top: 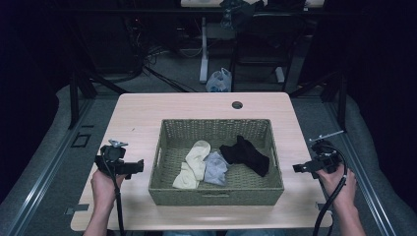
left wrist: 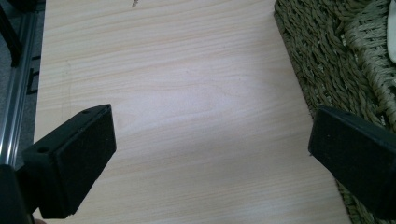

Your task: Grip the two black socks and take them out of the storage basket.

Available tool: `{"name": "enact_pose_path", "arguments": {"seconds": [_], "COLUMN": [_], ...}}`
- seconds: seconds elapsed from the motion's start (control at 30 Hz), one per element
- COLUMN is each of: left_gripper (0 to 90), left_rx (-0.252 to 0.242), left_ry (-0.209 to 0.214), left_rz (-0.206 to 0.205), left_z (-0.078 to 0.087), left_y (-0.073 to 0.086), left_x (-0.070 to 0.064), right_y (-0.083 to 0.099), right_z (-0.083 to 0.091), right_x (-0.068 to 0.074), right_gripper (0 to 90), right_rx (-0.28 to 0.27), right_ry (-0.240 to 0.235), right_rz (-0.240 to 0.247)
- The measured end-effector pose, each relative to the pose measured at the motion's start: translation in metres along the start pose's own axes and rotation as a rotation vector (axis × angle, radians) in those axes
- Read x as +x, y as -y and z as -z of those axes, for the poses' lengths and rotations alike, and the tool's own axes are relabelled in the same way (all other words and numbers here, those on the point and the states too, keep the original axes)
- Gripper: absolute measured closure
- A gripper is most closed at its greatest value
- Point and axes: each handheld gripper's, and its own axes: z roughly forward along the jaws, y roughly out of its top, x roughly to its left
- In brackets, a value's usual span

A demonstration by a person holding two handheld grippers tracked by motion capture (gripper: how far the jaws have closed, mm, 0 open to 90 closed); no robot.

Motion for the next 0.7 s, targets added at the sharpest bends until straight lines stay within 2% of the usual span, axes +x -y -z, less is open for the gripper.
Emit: {"name": "enact_pose_path", "arguments": {"seconds": [0.2, 0.23, 0.3, 0.4, 0.43, 0.47, 0.53, 0.63, 0.7], "left_gripper": [0.4, 0.0, 0.0, 0.0, 0.0, 0.0, 0.0, 0.0, 0.0], "left_rx": [-0.01, -0.023, -0.027, -0.048, -0.048, -0.062, -0.064, -0.058, -0.056], "left_ry": [-0.01, -0.021, -0.011, -0.021, -0.021, -0.016, -0.016, -0.001, 0.014], "left_rz": [-0.003, 0.002, 0.019, 0.065, 0.065, 0.09, 0.095, 0.095, 0.081], "left_z": [0.001, 0.002, 0.003, 0.005, 0.005, 0.007, 0.006, 0.005, 0.004], "left_y": [0.0, 0.001, 0.002, 0.003, 0.003, 0.004, 0.004, 0.004, 0.004], "left_x": [0.001, 0.003, 0.007, 0.013, 0.013, 0.017, 0.017, 0.016, 0.014], "right_y": [0.0, -0.001, -0.002, -0.005, -0.005, -0.007, -0.008, -0.01, -0.012], "right_z": [0.002, 0.003, 0.004, 0.005, 0.005, 0.008, 0.009, 0.015, 0.021], "right_x": [0.002, 0.003, 0.004, 0.005, 0.005, 0.005, 0.005, 0.004, 0.003], "right_gripper": [0.0, 0.0, 0.0, 0.0, 0.0, 0.0, 0.0, 0.0, 0.0], "right_rx": [-0.018, -0.029, -0.036, -0.03, -0.03, -0.022, -0.021, -0.054, -0.068], "right_ry": [0.002, 0.023, 0.026, 0.017, 0.017, 0.025, 0.018, 0.005, -0.016], "right_rz": [0.029, 0.047, 0.058, 0.048, 0.048, 0.045, 0.039, 0.019, 0.006]}}
